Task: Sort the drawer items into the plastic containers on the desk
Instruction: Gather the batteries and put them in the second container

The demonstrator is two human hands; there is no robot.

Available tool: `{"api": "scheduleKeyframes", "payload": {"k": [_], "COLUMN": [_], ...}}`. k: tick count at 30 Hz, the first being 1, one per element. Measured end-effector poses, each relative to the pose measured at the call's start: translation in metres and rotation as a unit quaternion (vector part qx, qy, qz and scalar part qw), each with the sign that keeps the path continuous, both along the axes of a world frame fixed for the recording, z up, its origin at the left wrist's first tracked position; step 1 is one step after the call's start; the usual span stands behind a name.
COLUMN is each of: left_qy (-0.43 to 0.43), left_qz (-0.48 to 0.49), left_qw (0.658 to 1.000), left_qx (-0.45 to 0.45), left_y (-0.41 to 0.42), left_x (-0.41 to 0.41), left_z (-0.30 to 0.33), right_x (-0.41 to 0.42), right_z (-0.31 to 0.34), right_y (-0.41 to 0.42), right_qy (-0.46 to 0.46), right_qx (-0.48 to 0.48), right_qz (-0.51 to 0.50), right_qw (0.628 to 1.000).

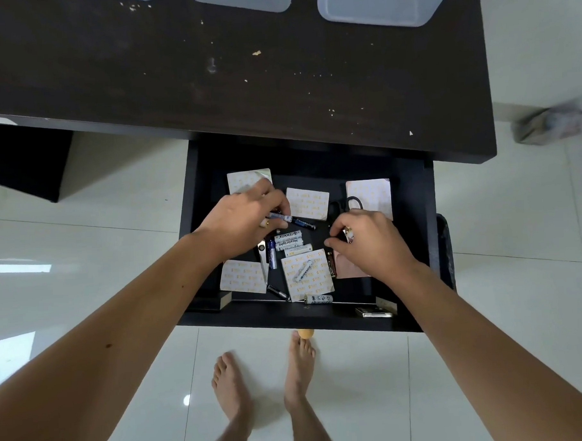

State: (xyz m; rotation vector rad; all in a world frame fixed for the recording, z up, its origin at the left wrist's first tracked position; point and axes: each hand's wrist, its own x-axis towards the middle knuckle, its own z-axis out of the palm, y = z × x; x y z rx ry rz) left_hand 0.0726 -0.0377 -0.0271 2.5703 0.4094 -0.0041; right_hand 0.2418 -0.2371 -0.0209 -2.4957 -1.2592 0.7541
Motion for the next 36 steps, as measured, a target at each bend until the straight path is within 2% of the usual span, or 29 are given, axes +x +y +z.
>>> {"api": "scheduleKeyframes", "payload": {"k": [4, 11, 14, 17, 22, 26, 30, 34, 36], "left_qy": [0.028, 0.062, 0.087, 0.1, 0.12, 0.147, 0.177, 0.194, 0.184], "left_qz": [0.008, -0.03, -0.029, -0.034, -0.038, -0.024, -0.001, 0.015, 0.023], "left_qw": [0.999, 0.997, 0.996, 0.994, 0.991, 0.985, 0.981, 0.979, 0.982], "left_qx": [-0.04, -0.018, -0.014, 0.001, 0.051, 0.085, 0.072, 0.062, 0.047], "left_y": [-0.003, -0.013, -0.016, -0.018, -0.024, -0.026, -0.026, -0.028, -0.029], "left_x": [-0.009, -0.01, -0.01, -0.01, -0.003, 0.001, 0.004, 0.006, 0.004], "left_z": [0.003, -0.004, -0.006, -0.004, 0.0, 0.0, -0.001, 0.0, 0.004], "right_x": [-0.003, -0.003, -0.004, -0.006, -0.007, -0.008, -0.008, -0.014, -0.017], "right_z": [0.002, 0.002, 0.005, 0.007, 0.013, 0.017, 0.011, 0.004, 0.0], "right_y": [0.0, 0.004, 0.001, 0.002, 0.007, 0.012, 0.017, 0.024, 0.026], "right_qy": [-0.032, -0.046, -0.007, 0.061, 0.145, 0.18, 0.154, 0.099, 0.064], "right_qx": [0.021, -0.033, -0.003, 0.036, 0.04, 0.078, 0.069, 0.074, 0.047], "right_qz": [-0.008, 0.001, 0.024, -0.007, -0.023, -0.039, -0.065, -0.012, 0.014], "right_qw": [0.999, 0.998, 1.0, 0.997, 0.988, 0.98, 0.983, 0.992, 0.997]}}
